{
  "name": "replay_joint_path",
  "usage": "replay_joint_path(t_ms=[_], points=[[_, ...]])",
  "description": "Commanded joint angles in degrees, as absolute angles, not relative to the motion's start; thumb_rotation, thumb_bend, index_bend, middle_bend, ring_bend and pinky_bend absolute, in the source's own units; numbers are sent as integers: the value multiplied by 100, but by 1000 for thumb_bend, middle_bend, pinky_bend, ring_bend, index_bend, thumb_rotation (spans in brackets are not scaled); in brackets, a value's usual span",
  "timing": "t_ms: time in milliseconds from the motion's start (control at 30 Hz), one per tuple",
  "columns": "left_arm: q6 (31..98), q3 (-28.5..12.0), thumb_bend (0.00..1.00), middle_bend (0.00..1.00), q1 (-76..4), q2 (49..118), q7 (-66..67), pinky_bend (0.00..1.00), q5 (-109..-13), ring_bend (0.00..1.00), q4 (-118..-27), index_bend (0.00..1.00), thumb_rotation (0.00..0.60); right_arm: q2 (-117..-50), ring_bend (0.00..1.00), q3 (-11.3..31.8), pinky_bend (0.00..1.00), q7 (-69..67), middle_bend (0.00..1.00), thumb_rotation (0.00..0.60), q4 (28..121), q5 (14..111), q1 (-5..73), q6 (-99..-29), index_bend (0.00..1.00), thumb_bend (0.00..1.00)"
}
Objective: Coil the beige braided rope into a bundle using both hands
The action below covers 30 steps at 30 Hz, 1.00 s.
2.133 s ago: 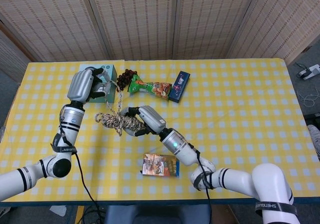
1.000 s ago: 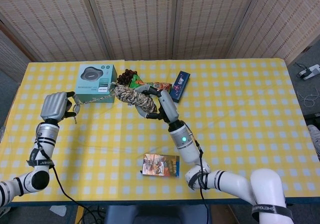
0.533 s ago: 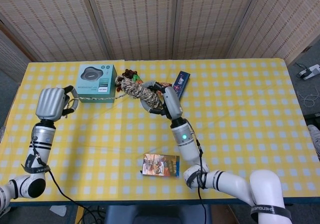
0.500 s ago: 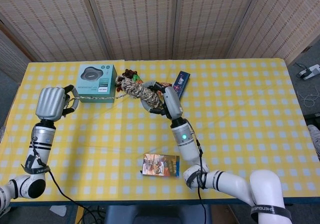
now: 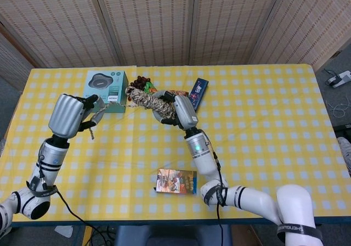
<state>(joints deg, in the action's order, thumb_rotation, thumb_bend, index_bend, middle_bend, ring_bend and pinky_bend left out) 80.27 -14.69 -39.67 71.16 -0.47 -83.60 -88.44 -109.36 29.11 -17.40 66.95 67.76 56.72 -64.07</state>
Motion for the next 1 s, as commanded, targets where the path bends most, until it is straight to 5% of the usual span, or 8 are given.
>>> replay_joint_path(t_ms=[33,367,1000], points=[[8082,-1508,410,976,-4087,7142,-265,1000,-8667,908,-8801,708,600,-10828,508,2938,514,-1553,681,600,6821,6654,5702,-6257,883,517],[7639,-1448,410,973,-4339,7016,-496,1000,-8966,906,-8992,710,600,-10786,508,3041,514,-1406,681,600,6926,6426,5741,-6104,883,517],[7607,-1623,407,971,-4695,7218,-1413,1000,-9220,905,-8938,710,600,-10220,508,2954,514,-1305,680,600,7212,5983,6065,-4622,883,489]])
